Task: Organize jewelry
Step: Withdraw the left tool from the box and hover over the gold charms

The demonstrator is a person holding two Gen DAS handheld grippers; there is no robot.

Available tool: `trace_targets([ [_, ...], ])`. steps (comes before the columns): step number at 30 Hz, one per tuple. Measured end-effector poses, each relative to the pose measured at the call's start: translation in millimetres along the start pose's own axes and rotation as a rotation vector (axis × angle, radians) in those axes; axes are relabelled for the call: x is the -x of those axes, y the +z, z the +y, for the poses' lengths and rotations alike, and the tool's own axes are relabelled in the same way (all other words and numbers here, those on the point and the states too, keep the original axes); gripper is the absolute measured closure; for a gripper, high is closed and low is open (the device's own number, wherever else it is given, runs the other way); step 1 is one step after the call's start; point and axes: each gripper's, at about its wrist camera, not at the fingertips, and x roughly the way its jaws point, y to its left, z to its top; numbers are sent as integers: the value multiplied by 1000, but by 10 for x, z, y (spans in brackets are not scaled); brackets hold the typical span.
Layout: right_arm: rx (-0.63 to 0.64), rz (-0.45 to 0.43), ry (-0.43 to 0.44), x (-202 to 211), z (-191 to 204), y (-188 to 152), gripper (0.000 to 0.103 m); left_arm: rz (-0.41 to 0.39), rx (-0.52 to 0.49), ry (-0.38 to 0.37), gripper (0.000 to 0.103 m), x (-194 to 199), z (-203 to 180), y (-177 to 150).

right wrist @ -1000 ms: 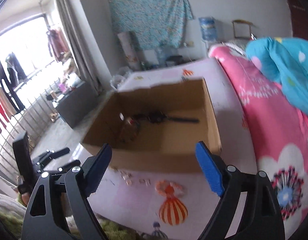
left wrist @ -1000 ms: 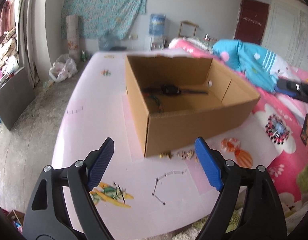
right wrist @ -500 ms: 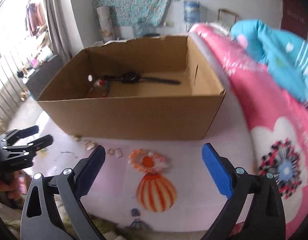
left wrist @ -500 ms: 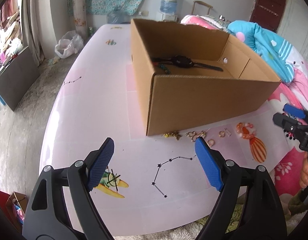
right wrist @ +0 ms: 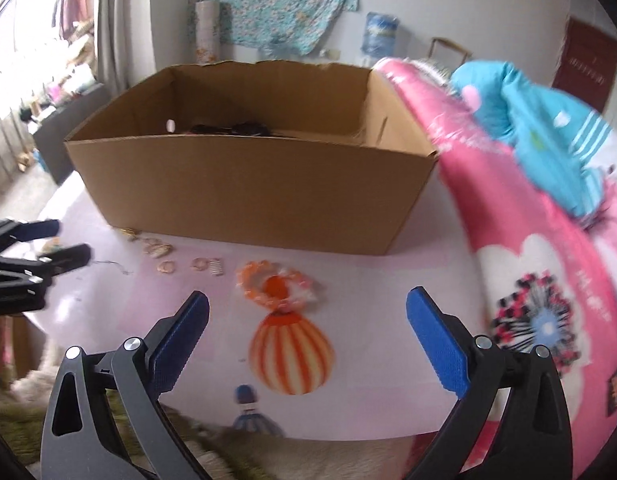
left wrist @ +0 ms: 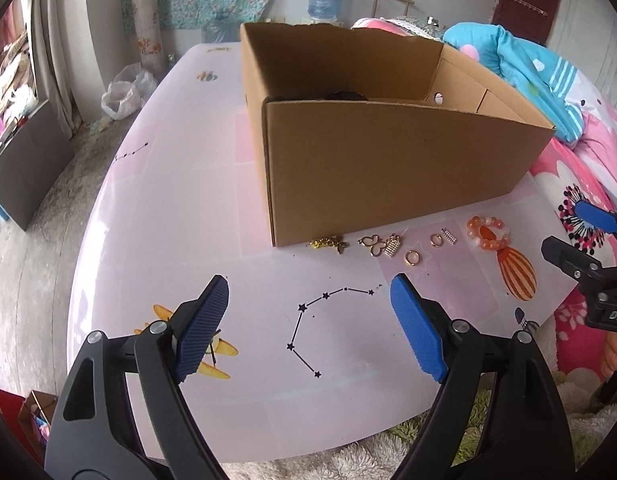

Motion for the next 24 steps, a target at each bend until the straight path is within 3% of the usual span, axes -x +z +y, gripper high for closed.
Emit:
trace_targets([
  [5, -65, 18, 73, -81, -125, 132, 7, -41, 9, 7, 24, -2, 26, 141],
  [9, -193, 33, 148, -210, -333, 281, 7, -55, 33, 5, 24, -49, 91, 241],
  [13, -263, 47, 153, -342, -473, 430, 7, -67, 54, -6, 24, -74, 161, 323],
  [24, -281, 39, 148, -592, -580, 741, 7, -88, 107, -51, 22, -151, 281, 526],
])
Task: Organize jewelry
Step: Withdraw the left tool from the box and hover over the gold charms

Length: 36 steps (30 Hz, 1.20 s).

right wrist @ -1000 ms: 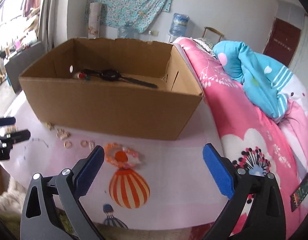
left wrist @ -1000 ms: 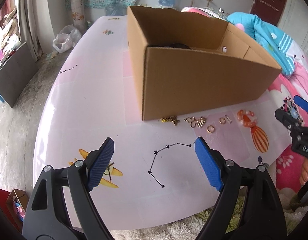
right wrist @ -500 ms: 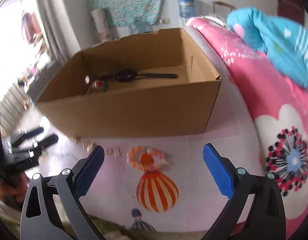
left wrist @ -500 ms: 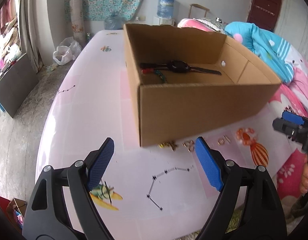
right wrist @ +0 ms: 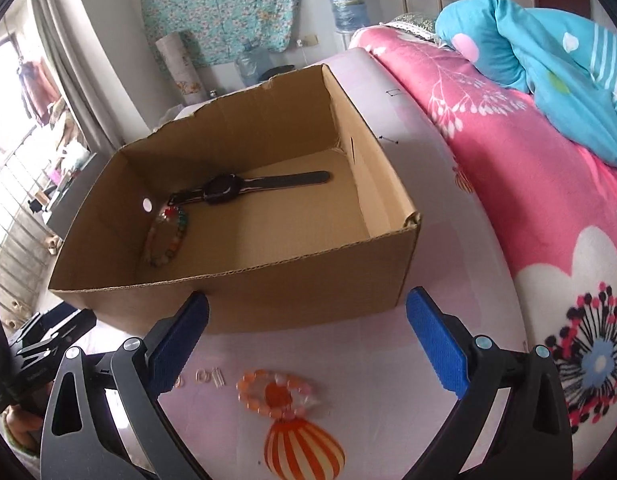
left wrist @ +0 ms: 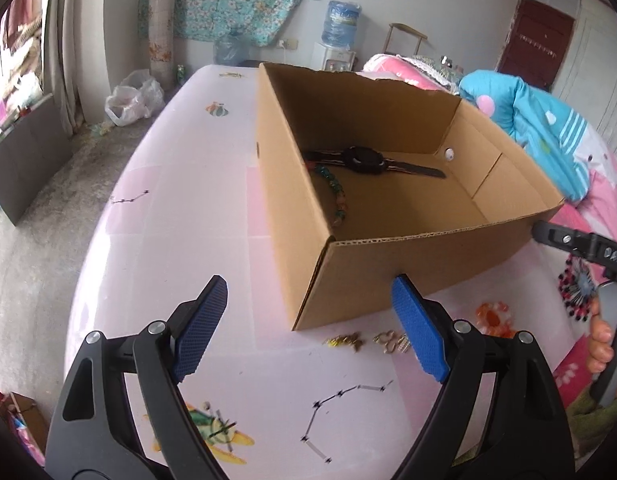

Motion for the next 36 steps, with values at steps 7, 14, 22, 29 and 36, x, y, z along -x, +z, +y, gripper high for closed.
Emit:
trace_targets([
  [7, -23, -35, -4, -33, -64, 159, 7, -7, -3, -21, 22, -96, 7, 90],
  [14, -54, -5, -60, 145, -236, -68, 7, 65, -68, 20, 22, -79, 31, -129],
  [22, 162, 118, -155, -11, 127, -573, 7, 144, -167, 77, 22, -83, -87, -513],
  [29, 290, 195, -219, -280, 154, -555, 7, 154, -261, 97, 20, -137, -250, -605],
  [36, 301, 193, -261, -430, -40, -340, 7, 179, -265, 83, 19, -221, -252, -620],
])
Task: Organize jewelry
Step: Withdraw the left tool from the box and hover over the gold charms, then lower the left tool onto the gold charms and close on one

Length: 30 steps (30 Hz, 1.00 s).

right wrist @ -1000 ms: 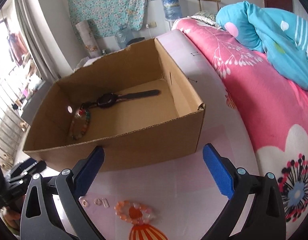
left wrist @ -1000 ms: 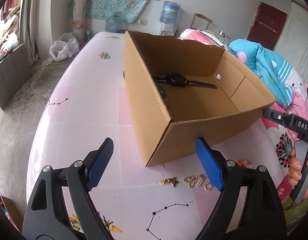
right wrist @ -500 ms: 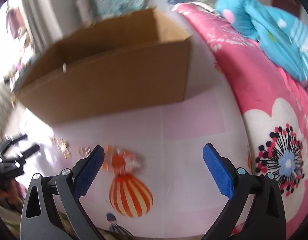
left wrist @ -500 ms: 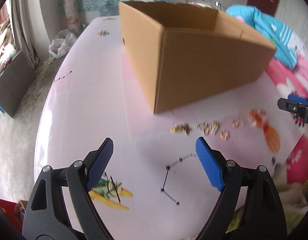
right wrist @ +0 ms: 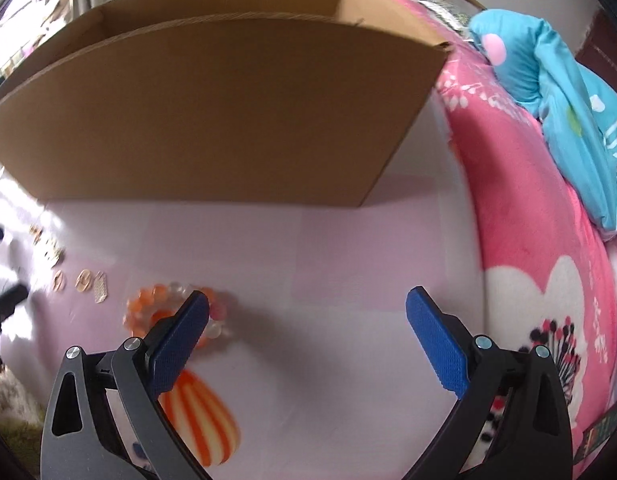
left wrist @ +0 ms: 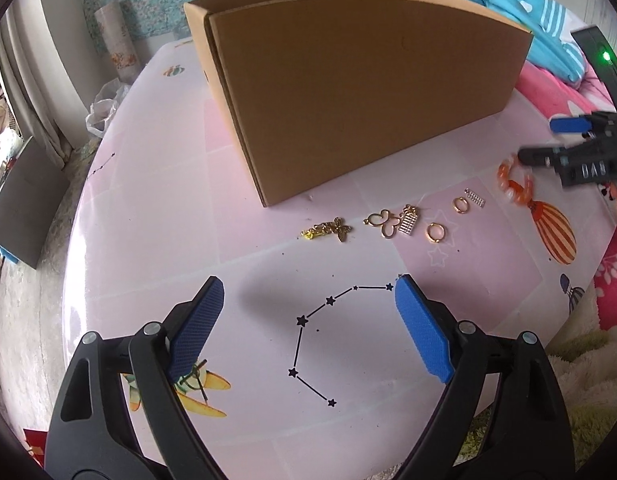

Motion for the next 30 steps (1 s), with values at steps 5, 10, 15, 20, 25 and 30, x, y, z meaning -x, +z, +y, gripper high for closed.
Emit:
trace_targets([
  [5, -79, -52, 3, 68, -194, 91, 7, 10, 30, -24, 19, -29, 50, 2],
  [10, -156, -146, 60, 358, -276, 32, 7, 13, 38, -26, 16, -66, 68, 48],
  [15, -154, -223, 193, 646, -103, -95, 7, 17, 49, -19, 8, -96, 122, 52],
  [20, -43, -205, 337, 696, 402, -268, 14, 9, 49, -16, 8, -109, 157, 54],
  [25, 3, -107, 440, 487, 693, -334, 38, 11, 51, -9, 7, -105, 134, 21],
  [30, 22, -43, 482, 330, 833, -373, 57, 31, 56, -10, 7, -107, 100, 34],
])
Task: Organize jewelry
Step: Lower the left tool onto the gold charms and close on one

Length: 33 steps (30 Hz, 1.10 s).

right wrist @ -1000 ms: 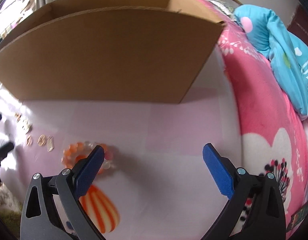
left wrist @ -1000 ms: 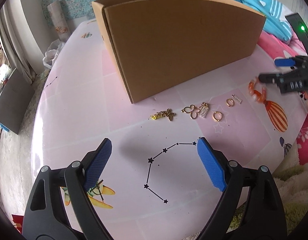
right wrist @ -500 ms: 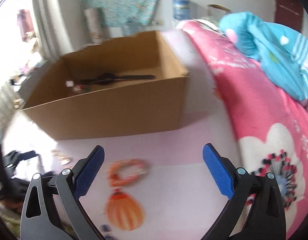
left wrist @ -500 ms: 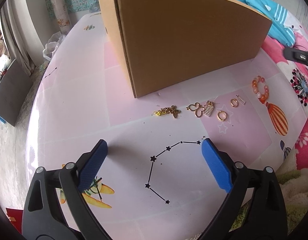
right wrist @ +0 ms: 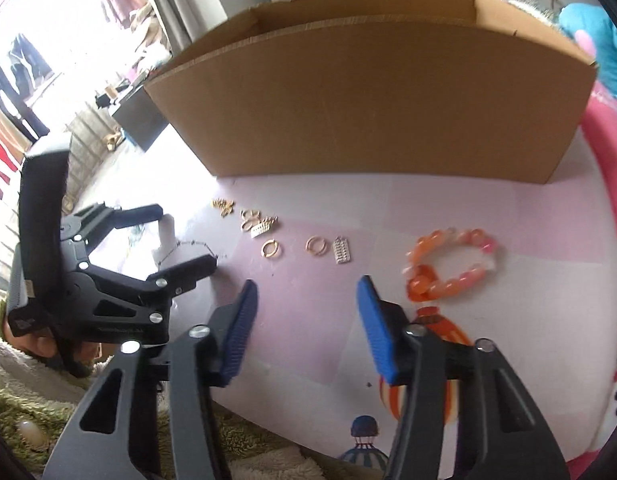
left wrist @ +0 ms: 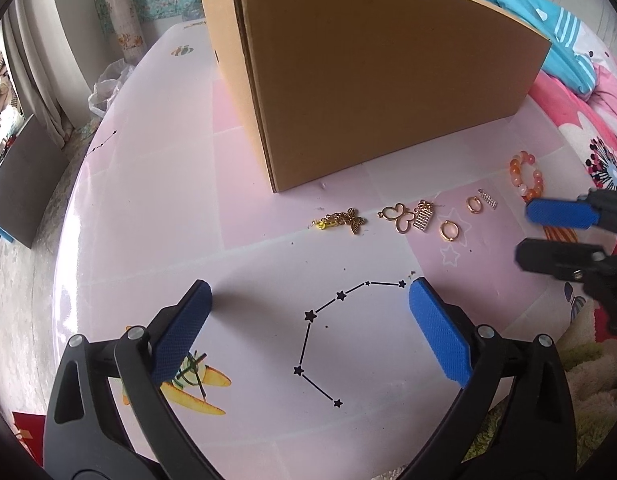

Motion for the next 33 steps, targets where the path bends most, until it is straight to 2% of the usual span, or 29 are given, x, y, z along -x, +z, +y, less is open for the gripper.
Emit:
trace_targets([
  [8, -39, 6, -28, -15, -168, -33, 61, 5, 7, 4, 7, -9, -6, 19],
  [17, -92, -20, -147, 42, -429, 60, 61, 0, -1, 2, 7, -12, -15, 11],
  [26, 4, -44, -70, 51, -45, 118, 61, -11, -15, -8, 7, -1, -19, 2],
  [33, 29, -19, -96, -25, 23, 145, 68, -18, -32, -19, 7, 11, -20, -13],
])
